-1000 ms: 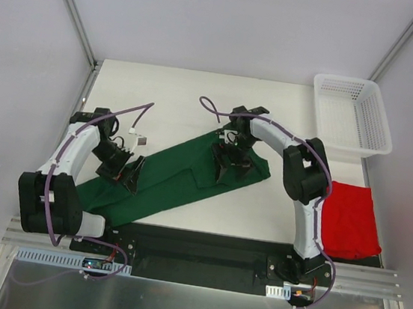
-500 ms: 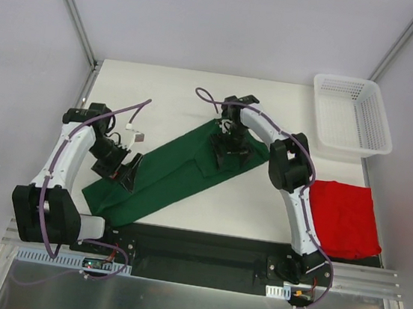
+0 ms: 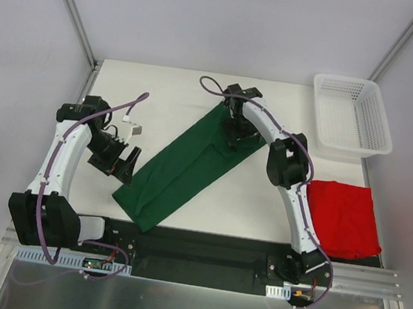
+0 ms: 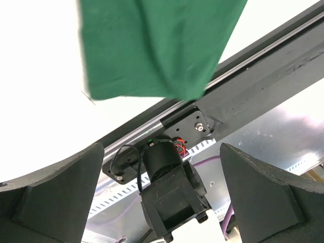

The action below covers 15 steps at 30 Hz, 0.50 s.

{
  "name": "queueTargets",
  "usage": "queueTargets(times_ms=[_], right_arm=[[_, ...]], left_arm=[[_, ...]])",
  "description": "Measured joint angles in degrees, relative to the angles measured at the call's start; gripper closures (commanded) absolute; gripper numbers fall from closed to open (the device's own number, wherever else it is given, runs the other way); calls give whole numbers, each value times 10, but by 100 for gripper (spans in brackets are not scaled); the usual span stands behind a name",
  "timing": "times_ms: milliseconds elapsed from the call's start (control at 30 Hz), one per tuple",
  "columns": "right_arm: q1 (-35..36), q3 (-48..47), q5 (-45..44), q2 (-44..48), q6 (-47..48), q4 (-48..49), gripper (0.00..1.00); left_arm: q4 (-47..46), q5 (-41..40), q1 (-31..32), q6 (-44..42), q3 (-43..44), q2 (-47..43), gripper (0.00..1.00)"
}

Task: Fold and stack the t-shirts

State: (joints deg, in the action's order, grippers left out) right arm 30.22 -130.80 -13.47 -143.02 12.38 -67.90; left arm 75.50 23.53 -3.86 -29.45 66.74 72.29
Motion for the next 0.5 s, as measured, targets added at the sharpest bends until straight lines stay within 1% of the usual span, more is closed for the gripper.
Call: queueTargets(times_ms=[133,267,400,500], right_arm=[[-5,-31,-77,-13,9,51,4],[-12,-30,-140,-13,11,124,4],[-17,-9,-164,-3,10,198,4],[-17,-12,-168,0,13,243,4]], left_arm=[[0,0,0,0,12,0,1],[0,0,0,0,25,-1,1],[0,1,0,1,32,-4,1],[0,2,0,1,32,-8,1]])
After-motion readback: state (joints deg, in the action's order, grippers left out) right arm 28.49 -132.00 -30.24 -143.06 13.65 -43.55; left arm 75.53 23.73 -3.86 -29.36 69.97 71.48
